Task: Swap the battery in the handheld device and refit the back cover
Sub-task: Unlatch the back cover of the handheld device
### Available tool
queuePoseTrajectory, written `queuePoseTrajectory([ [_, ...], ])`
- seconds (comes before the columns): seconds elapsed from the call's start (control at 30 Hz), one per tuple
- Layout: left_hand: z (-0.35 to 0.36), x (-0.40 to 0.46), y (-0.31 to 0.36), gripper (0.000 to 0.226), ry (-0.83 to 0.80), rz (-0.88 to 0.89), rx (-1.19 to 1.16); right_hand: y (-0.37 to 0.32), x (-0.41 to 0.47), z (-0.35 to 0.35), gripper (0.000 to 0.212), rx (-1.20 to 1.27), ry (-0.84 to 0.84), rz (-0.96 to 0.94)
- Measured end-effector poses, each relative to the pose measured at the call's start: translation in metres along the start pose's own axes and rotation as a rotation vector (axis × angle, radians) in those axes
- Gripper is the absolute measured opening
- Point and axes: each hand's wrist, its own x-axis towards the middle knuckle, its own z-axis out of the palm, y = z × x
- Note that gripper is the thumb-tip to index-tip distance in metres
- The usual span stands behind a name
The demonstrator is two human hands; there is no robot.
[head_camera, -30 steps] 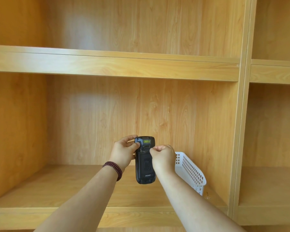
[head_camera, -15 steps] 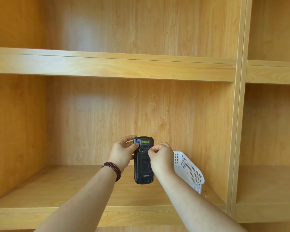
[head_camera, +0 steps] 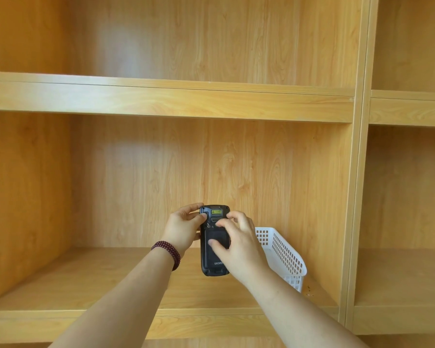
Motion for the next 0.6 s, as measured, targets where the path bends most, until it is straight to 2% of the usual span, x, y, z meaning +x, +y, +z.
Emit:
queuePoseTrajectory([
  [0.07, 0.001, 0.000, 0.000, 0.026, -0.002, 0.000, -0.003, -0.005, -0.002, -0.001, 0.043, -0.056, -0.012, -0.019],
  [0.23, 0.005, 0.002, -0.003, 0.027, 0.004, -0.008, 0.002, -0.016, 0.000, 0.000, 0.051, -0.058, -0.036, 0.116],
  [0.4, 0.007, 0.004, -0.006, 0.027, 0.004, -0.007, 0.018, -0.019, 0.004, 0.002, 0.053, -0.086, -0.057, 0.163],
  [0.6, 0.002, 0.010, -0.007, 0.028, 0.032, -0.024, -0.009, -0.020, -0.004, 0.019, 0.055, -0.199, 0.192, 0.087],
])
